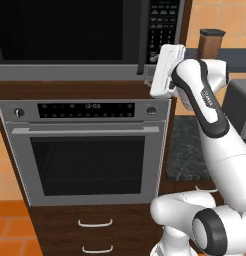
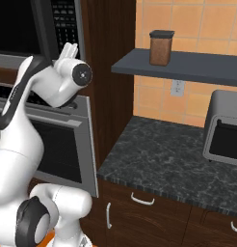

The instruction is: Open the microwave, place the bowl with waffle inside the microwave, then close the microwave door and turn it on.

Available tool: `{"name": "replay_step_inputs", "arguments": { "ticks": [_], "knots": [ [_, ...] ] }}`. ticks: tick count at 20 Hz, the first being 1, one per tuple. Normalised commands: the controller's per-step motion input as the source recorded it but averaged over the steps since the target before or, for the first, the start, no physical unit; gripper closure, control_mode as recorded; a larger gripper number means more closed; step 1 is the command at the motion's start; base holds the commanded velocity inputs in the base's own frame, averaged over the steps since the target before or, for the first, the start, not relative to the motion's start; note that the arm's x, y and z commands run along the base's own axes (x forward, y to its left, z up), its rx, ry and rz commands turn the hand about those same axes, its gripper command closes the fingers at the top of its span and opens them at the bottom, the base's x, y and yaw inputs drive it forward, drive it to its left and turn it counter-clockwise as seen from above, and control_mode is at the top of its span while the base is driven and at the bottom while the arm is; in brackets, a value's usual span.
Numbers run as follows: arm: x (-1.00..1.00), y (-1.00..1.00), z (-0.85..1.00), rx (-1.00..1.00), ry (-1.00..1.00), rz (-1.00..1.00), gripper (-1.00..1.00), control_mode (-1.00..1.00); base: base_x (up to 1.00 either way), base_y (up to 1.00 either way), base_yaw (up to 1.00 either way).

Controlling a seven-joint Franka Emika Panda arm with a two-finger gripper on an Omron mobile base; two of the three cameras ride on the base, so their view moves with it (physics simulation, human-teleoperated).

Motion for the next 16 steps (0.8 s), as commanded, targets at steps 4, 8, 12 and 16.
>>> {"name": "replay_step_inputs", "arguments": {
  "ticks": [4, 8, 12, 16],
  "knots": [
    [0.26, 0.0, 0.37, 0.02, -0.03, 0.0, -1.0, -1.0, 0.0, 0.0, 0.0],
    [0.44, -0.03, 0.37, 0.01, -0.01, 0.0, -1.0, -1.0, 0.0, 0.0, 0.0],
    [0.72, -0.14, 0.02, 0.0, 0.0, 0.0, -1.0, -1.0, 0.0, 0.0, 0.0],
    [0.56, -0.36, 0.28, 0.0, -0.05, 0.0, -1.0, -1.0, 0.0, 0.0, 0.0]
  ]
}}
